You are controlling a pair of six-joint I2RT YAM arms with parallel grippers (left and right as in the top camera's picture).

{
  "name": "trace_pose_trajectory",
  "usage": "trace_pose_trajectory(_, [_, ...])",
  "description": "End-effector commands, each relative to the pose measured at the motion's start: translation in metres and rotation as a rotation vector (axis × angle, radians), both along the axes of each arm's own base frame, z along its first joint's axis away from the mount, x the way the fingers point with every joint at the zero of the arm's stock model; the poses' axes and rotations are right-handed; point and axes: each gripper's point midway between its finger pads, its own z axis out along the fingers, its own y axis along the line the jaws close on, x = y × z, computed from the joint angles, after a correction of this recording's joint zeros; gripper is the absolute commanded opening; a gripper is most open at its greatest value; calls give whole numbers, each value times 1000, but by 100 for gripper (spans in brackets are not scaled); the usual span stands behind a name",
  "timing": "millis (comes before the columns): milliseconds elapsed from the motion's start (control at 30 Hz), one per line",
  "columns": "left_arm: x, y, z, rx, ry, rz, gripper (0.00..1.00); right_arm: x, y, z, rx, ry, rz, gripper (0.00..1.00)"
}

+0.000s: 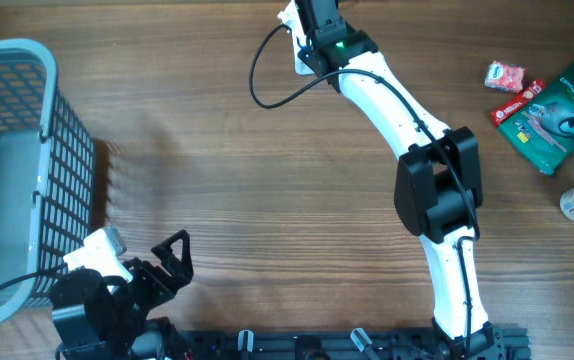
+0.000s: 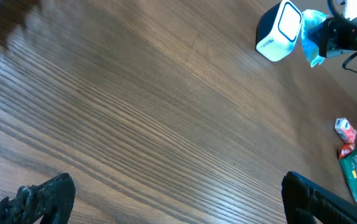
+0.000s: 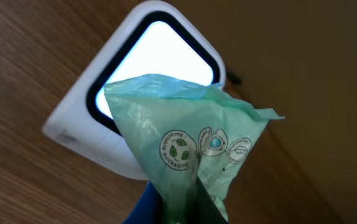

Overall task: Scan the item barcode
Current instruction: 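Carry the wipes pack to the right edge and release it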

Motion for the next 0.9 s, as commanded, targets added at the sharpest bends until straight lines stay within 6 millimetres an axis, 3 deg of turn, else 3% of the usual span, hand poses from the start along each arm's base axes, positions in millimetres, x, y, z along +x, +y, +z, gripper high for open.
trace_pose_trajectory(0, [0, -1, 0, 10, -5, -17, 100, 1, 20, 19, 219, -5, -81, 4])
trace_pose_trajectory(100, [0, -1, 0, 9, -5, -17, 100, -6, -4, 37, 333, -7, -276, 4])
trace_pose_trajectory(233, [0, -1, 0, 9, -5, -17, 100, -44, -61, 37, 410, 102, -619, 5])
trace_pose_trajectory(300, [0, -1, 0, 10, -5, -17, 100, -67, -97, 24, 400, 182, -791, 4])
trace_pose_trajectory(500, [0, -1, 0, 9, -5, -17, 100, -104, -209, -36, 297, 341, -1055, 4])
trace_pose_trajectory(700, [0, -1, 0, 10, -5, -17, 100, -126, -317, -99, 196, 408, -1024, 4])
trace_pose_trajectory(867, [0, -1, 0, 10, -5, -17, 100, -153, -394, -108, 290, 340, -1305, 4])
